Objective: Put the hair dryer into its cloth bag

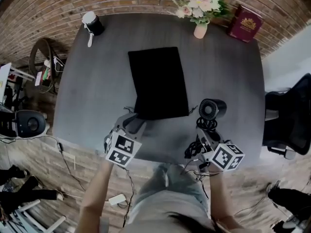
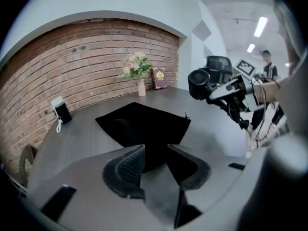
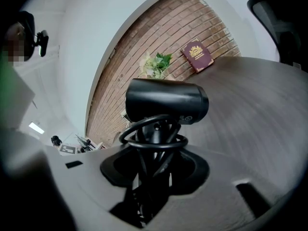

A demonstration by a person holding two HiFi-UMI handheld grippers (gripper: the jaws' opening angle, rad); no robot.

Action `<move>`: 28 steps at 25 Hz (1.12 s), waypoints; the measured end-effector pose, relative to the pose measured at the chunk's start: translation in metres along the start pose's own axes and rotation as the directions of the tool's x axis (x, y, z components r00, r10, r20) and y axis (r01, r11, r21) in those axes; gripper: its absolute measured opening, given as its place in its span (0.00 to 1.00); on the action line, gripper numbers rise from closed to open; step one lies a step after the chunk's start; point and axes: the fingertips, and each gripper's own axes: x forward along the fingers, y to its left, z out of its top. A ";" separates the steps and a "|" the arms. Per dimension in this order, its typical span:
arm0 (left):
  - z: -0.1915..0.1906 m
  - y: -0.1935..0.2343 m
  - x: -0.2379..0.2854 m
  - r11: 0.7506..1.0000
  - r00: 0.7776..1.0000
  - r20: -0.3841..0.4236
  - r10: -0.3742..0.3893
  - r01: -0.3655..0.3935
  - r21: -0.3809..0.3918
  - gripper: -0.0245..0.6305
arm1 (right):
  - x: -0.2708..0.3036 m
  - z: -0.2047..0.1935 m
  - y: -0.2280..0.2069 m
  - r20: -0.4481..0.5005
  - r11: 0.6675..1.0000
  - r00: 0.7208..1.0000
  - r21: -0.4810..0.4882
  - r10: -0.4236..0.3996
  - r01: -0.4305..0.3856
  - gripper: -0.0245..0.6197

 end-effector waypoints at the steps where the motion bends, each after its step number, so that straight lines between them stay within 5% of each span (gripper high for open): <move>1: 0.002 -0.001 0.002 0.998 1.000 -0.016 -0.011 0.012 0.057 0.25 | -0.001 0.001 -0.003 0.005 1.000 1.000 0.003 -0.003 0.003 0.28; 4: 0.009 -0.004 0.008 0.973 0.997 -0.057 -0.047 0.058 0.223 0.26 | -0.006 0.006 -0.011 0.025 1.000 1.000 0.014 -0.016 0.015 0.28; 8: 0.008 -0.007 0.016 0.907 0.988 -0.135 -0.079 0.127 0.401 0.27 | -0.009 0.007 -0.019 0.049 0.998 0.998 0.048 -0.042 0.040 0.28; 18: -0.009 -0.013 0.043 0.751 0.950 -0.300 -0.090 0.262 0.607 0.27 | -0.023 0.009 -0.046 0.092 0.991 0.991 0.109 -0.093 0.083 0.28; 23: -0.014 -0.013 0.054 0.725 0.941 -0.329 -0.082 0.282 0.628 0.25 | -0.027 0.010 -0.056 0.099 0.988 0.989 0.116 -0.109 0.098 0.28; 28: -0.016 -0.016 0.060 0.733 0.939 -0.332 -0.092 0.290 0.616 0.21 | -0.028 0.013 -0.061 0.105 0.989 0.988 0.106 -0.117 0.106 0.28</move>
